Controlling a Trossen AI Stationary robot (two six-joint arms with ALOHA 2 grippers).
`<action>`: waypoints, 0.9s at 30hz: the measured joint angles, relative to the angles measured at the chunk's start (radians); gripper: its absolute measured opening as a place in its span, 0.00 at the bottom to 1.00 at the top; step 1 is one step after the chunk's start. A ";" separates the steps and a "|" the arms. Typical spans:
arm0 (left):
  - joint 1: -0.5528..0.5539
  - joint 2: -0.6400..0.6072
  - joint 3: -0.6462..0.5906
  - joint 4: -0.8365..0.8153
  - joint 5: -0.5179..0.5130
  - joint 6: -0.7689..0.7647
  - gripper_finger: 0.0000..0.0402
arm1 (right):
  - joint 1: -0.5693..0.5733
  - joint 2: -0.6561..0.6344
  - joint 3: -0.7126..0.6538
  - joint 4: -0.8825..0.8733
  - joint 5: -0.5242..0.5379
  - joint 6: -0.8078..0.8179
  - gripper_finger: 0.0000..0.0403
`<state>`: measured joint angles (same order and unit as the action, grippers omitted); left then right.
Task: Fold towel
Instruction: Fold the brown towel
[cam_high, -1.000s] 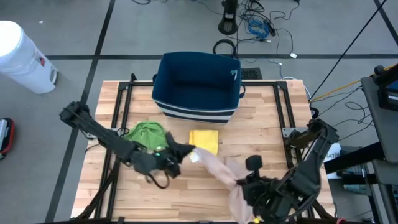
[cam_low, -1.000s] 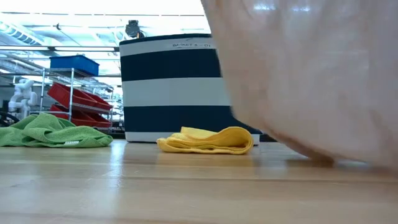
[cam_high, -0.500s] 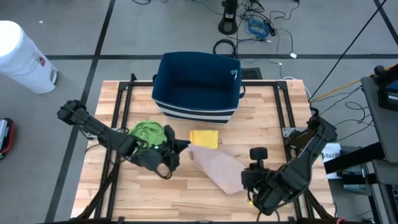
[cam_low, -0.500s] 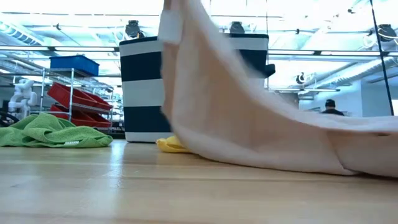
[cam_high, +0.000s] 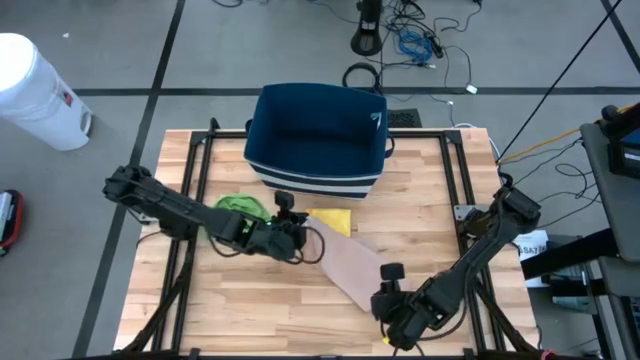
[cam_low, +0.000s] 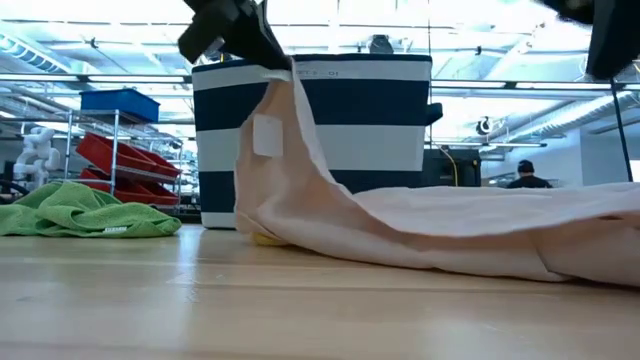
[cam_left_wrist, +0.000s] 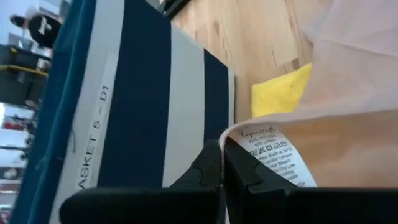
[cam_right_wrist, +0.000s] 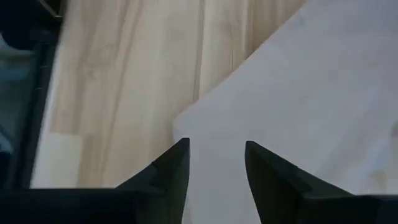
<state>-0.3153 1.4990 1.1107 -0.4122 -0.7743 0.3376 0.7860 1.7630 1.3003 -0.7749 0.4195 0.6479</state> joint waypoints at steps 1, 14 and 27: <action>0.011 0.000 0.000 0.001 0.020 -0.005 0.00 | 0.000 0.000 -0.026 0.042 0.001 0.003 0.34; 0.099 0.000 0.000 0.001 0.197 -0.041 0.00 | 0.009 0.082 -0.120 0.185 -0.029 -0.031 0.31; 0.084 0.000 0.000 -0.055 0.211 -0.058 0.00 | 0.013 0.110 -0.084 0.121 0.026 -0.046 0.03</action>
<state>-0.2309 1.4990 1.1107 -0.4674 -0.5632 0.2792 0.7989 1.8734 1.2163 -0.6537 0.4458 0.6022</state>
